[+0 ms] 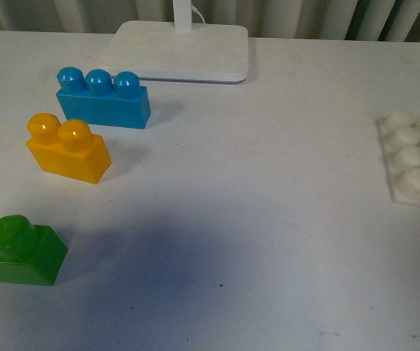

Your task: Insert yellow block into base center

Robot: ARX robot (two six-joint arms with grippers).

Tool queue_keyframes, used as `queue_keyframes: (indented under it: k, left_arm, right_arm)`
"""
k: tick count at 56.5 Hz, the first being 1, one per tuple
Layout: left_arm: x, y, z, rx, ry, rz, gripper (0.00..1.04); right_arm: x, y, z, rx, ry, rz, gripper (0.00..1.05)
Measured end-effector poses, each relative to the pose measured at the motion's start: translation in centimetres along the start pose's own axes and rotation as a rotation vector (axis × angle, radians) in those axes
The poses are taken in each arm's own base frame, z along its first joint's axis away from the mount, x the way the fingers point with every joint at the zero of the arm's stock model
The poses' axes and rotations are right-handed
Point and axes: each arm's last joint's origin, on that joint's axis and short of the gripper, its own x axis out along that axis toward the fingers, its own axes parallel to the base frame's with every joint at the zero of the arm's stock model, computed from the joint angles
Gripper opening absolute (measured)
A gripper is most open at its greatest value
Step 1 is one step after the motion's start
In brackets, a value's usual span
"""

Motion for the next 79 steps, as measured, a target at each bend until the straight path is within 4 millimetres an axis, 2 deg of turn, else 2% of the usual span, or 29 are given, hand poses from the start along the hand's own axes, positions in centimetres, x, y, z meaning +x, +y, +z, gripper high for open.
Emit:
queue_keyframes:
  k: [5, 22, 33, 40, 47, 60, 69, 79]
  left_arm:
    - [0.0, 0.0, 0.0, 0.000, 0.000, 0.000, 0.98]
    - [0.0, 0.0, 0.0, 0.000, 0.000, 0.000, 0.98]
    - [0.0, 0.0, 0.0, 0.000, 0.000, 0.000, 0.98]
    - [0.0, 0.0, 0.0, 0.000, 0.000, 0.000, 0.98]
    - [0.0, 0.0, 0.0, 0.000, 0.000, 0.000, 0.98]
    - [0.0, 0.0, 0.0, 0.000, 0.000, 0.000, 0.98]
    - [0.0, 0.0, 0.0, 0.000, 0.000, 0.000, 0.98]
    - [0.0, 0.0, 0.0, 0.000, 0.000, 0.000, 0.98]
  right_arm:
    - [0.0, 3.4, -0.5, -0.032, 0.007, 0.033, 0.96]
    - [-0.1, 10.6, -1.4, -0.019, 0.026, 0.092, 0.96]
    - [0.1, 14.1, -1.5, 0.008, 0.029, 0.118, 0.96]
    - [0.2, 15.5, -1.8, -0.014, 0.030, 0.158, 0.96]
    - [0.1, 15.5, -1.7, -0.024, 0.026, 0.223, 0.96]
    - [-1.3, 12.5, -1.0, -0.014, -0.005, 0.244, 0.96]
    - [-4.7, 9.5, 1.1, -0.003, -0.153, 0.295, 0.96]
    - [-8.0, 6.7, 1.6, -0.006, -0.303, 0.334, 0.96]
